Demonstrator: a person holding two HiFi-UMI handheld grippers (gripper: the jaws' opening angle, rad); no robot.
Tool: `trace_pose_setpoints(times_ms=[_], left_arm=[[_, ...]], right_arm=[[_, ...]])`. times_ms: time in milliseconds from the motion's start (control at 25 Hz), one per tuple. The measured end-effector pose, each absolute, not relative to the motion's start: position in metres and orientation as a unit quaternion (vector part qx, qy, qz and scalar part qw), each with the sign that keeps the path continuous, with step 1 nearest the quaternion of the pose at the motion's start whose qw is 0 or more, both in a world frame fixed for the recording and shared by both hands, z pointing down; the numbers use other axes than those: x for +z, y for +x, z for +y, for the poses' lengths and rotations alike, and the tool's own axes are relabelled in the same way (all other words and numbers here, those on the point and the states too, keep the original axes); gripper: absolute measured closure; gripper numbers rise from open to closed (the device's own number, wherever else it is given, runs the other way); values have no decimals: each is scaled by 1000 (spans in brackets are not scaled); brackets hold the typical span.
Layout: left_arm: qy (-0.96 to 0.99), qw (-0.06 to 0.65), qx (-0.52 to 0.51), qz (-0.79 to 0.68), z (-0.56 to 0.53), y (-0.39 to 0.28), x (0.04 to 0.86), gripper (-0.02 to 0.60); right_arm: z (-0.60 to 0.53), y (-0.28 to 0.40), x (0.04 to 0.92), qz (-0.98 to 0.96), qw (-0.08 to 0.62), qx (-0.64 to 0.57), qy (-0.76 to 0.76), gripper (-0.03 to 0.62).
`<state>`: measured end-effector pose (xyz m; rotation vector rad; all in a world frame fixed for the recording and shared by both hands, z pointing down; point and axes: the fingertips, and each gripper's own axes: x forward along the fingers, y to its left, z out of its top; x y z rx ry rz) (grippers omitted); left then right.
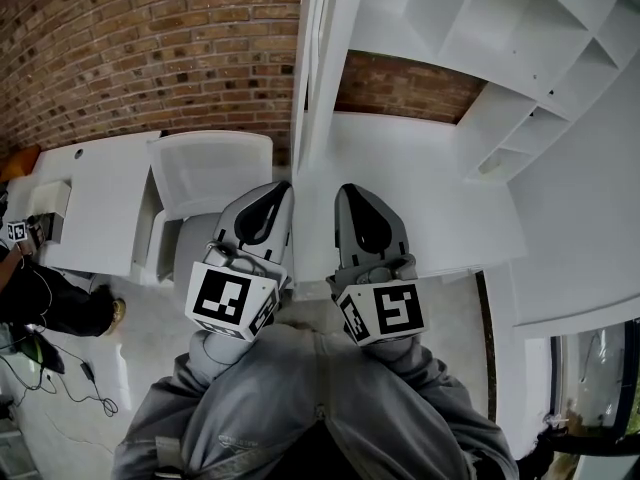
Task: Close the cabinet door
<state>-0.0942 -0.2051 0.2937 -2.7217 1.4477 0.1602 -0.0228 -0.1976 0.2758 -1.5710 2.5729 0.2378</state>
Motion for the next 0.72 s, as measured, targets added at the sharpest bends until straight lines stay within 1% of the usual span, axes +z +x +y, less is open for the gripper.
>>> trace_pose_setpoints(times_ms=[360,720], left_arm=[[-882,62,72,461,-197,-91,253,577],[-876,105,99,460,-193,-94,202,577]], right_arm=[[-195,-31,234,862,74,95,-493,566],[-192,-39,187,863,85,141,-478,566]])
